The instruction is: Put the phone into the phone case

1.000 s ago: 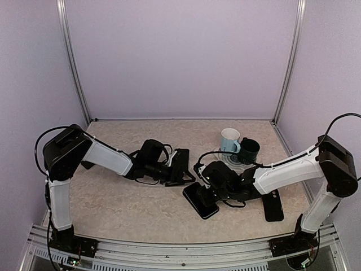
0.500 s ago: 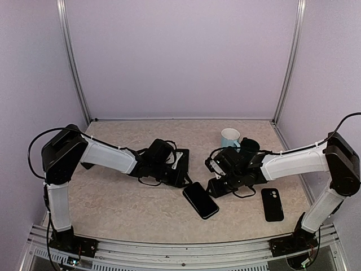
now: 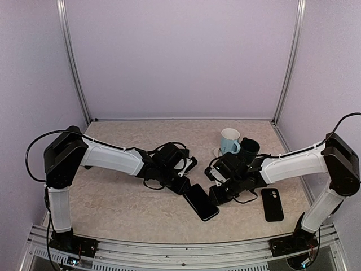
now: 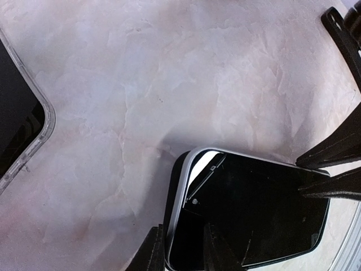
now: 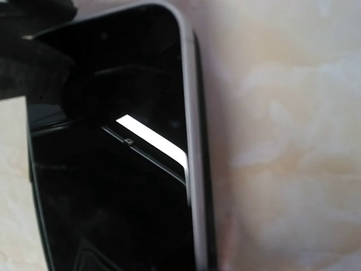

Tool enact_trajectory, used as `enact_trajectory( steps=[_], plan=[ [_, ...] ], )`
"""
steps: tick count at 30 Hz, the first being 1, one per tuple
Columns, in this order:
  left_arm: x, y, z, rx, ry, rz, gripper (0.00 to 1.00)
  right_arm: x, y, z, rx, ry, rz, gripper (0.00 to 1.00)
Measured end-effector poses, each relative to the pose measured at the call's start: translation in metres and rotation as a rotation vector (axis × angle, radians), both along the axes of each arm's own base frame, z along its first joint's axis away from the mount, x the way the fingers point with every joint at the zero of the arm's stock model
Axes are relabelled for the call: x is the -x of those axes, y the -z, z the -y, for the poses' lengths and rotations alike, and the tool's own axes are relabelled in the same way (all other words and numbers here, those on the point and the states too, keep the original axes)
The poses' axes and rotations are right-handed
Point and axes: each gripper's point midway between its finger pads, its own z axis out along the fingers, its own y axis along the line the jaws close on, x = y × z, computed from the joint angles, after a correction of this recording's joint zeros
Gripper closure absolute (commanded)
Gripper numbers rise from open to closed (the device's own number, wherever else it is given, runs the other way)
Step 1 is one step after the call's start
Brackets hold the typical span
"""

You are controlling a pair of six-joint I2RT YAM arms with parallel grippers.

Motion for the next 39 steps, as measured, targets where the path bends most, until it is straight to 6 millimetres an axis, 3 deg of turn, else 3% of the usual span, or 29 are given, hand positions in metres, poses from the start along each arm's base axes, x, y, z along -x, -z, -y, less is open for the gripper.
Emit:
enact_trajectory(
  steps=[11, 14, 22, 28, 32, 35, 39],
  plan=[
    [0.005, 0.003, -0.004, -0.066, 0.08, 0.057, 0.8, 0.0, 0.0, -0.001, -0.002, 0.058, -0.027, 0.83],
    [0.006, 0.004, -0.004, -0.075, 0.096, 0.062, 0.85, 0.0, 0.0, -0.001, 0.017, 0.066, -0.032, 0.82],
    [0.008, 0.007, -0.008, -0.099, 0.077, 0.053, 0.83, -0.005, -0.012, -0.004, 0.051, 0.063, -0.034, 0.71],
    [0.011, -0.003, -0.012, -0.142, 0.065, 0.075, 0.76, -0.017, -0.019, -0.008, 0.038, 0.06, -0.018, 0.69],
    [0.004, -0.019, -0.007, -0.13, 0.05, 0.087, 0.75, -0.023, -0.012, -0.012, 0.061, 0.051, -0.02, 0.67],
    [-0.004, -0.035, -0.008, -0.1, 0.022, 0.098, 0.75, -0.018, -0.006, -0.006, 0.087, 0.044, -0.041, 0.62],
    [-0.004, -0.037, -0.029, -0.094, -0.021, 0.074, 0.78, -0.004, 0.002, 0.003, 0.099, 0.029, -0.082, 0.71]
  ],
)
